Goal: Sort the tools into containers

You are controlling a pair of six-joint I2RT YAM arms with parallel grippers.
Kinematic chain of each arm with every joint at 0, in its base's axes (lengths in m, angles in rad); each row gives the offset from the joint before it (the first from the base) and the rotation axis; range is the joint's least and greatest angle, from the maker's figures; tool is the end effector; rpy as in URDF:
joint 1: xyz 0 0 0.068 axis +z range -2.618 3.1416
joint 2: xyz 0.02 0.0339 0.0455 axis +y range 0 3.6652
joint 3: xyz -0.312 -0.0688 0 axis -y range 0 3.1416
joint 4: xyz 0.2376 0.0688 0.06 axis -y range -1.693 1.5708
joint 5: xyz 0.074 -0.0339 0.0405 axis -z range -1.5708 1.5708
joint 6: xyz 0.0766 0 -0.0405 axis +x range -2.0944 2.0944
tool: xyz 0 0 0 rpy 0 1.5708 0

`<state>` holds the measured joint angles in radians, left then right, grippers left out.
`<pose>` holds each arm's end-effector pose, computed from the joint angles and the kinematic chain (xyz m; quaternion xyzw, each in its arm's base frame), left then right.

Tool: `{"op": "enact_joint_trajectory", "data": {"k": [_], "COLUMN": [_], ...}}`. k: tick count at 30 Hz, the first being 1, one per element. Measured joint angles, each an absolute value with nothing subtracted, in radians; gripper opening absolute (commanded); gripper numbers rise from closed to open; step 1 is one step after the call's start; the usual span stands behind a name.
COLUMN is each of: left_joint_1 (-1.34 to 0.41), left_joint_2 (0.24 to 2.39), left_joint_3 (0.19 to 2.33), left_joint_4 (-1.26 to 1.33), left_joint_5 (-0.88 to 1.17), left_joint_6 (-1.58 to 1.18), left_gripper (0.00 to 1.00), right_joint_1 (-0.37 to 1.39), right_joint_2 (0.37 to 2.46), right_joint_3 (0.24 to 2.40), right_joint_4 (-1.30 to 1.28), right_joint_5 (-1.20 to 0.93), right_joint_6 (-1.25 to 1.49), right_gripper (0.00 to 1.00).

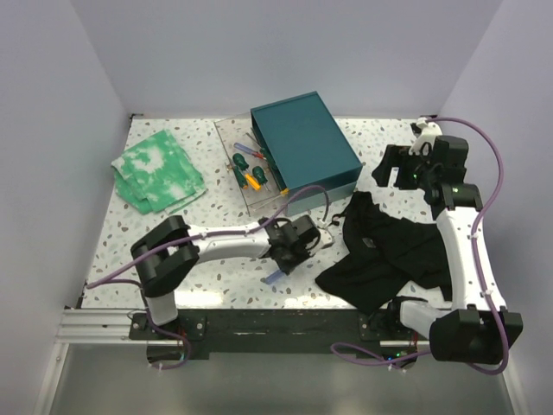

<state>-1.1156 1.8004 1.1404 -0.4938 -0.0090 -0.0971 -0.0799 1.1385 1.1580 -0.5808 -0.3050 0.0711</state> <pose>0.1661 -0.3379 0.1813 0.4761 0.8546 -0.1143 0.1726 0.2512 0.0030 0.3831 -0.0080 0.8682 0.1309 0.4786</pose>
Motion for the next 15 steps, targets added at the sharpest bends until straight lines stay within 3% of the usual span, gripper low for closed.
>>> {"op": "enact_joint_trajectory", "data": {"k": [4,10,15], "left_joint_1": [-1.045,-1.005,-0.748], "left_joint_2": [1.744,1.602,1.596], "left_joint_3": [1.24,1.468,1.605], "left_joint_4": [-0.589,-0.499,-0.375], "left_joint_5": [0.007,-0.091,-0.199], "left_joint_6": [-0.009,0.035,-0.09], "left_gripper": [0.0,0.0,0.0], "right_joint_1": [-0.08,-0.08,-0.08], "right_joint_2": [1.145,1.2,1.257], "right_joint_3": [1.159,1.179,1.239], "right_joint_4": [-0.58,-0.579,-0.575], "right_joint_5": [-0.306,-0.311,-0.331], "right_joint_6": [0.072,0.085,0.106], "right_gripper": [0.85,0.85,0.85]}}
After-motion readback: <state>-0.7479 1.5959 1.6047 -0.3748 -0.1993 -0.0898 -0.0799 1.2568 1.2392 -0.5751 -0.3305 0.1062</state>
